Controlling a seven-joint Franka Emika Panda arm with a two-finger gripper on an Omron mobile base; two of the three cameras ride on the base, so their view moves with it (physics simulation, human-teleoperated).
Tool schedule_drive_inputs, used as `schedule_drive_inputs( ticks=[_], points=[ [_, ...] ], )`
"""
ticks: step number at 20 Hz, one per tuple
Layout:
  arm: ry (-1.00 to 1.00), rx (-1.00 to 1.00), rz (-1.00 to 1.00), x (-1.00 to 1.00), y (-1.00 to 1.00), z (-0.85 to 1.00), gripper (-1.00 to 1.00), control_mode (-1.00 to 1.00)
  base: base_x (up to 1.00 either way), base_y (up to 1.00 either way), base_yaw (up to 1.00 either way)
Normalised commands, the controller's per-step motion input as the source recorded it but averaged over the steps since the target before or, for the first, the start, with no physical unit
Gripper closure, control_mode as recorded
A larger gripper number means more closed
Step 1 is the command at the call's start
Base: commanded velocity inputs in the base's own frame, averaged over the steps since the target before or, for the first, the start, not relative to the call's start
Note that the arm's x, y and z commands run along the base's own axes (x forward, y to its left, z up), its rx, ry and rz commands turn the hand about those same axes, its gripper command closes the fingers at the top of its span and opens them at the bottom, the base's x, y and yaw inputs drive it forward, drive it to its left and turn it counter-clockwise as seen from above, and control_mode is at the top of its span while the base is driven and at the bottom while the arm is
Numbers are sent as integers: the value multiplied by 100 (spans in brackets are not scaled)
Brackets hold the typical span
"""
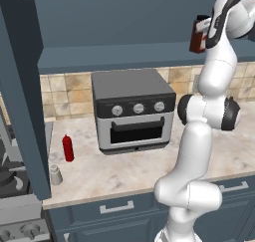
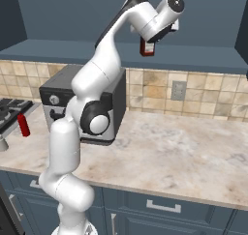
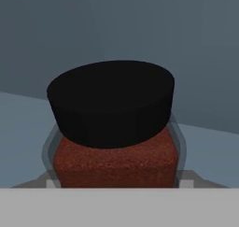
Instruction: Collect the paprika, ketchup, and shaker from the cabinet and place them next to the stove.
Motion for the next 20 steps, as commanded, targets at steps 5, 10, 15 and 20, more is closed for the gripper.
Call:
schedule_drive_inputs(
  ticks=[5, 10, 15, 20],
  points=[
    [-2, 0, 5, -30, 0, -11, 100, -100, 0, 0, 0],
    [-3, 0, 15, -77, 4, -32, 100, -100, 0, 0, 0],
    [-1, 0, 21, -92, 30, -52, 100, -100, 0, 0, 0],
    [0, -1, 24, -87, 58, -63, 100, -100, 0, 0, 0]
  ],
)
